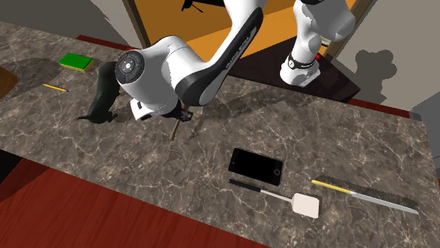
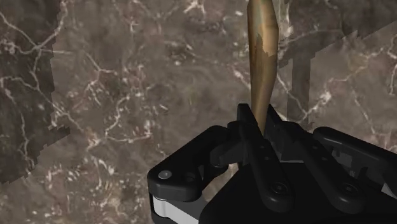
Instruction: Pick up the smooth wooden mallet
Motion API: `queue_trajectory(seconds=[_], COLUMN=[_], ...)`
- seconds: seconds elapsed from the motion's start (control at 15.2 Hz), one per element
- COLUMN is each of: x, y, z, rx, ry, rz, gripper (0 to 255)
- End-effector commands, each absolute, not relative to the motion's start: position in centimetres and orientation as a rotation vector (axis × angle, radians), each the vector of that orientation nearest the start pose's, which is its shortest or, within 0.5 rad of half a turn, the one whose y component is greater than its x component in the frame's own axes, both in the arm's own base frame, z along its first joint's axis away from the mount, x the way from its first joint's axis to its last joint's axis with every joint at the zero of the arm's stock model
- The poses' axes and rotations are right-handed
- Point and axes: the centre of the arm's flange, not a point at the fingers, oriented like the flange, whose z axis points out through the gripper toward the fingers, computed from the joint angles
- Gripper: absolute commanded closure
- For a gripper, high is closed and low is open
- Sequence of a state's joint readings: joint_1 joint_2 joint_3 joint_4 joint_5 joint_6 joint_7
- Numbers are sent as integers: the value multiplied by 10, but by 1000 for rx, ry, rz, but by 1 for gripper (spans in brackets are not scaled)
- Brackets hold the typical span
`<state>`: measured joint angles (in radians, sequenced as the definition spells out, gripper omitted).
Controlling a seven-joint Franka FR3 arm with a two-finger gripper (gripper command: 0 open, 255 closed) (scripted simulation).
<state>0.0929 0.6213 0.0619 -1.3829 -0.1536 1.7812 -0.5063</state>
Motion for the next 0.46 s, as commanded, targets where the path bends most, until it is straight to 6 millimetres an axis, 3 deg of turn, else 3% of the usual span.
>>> queue_trajectory(seconds=[0.0, 0.26, 0.4], x=[691, 691, 691], y=[86, 86, 86], z=[344, 365, 366], rx=[-2993, -2993, -2993], ry=[-1097, -1097, -1097], rz=[380, 380, 380], gripper=[255, 255, 255])
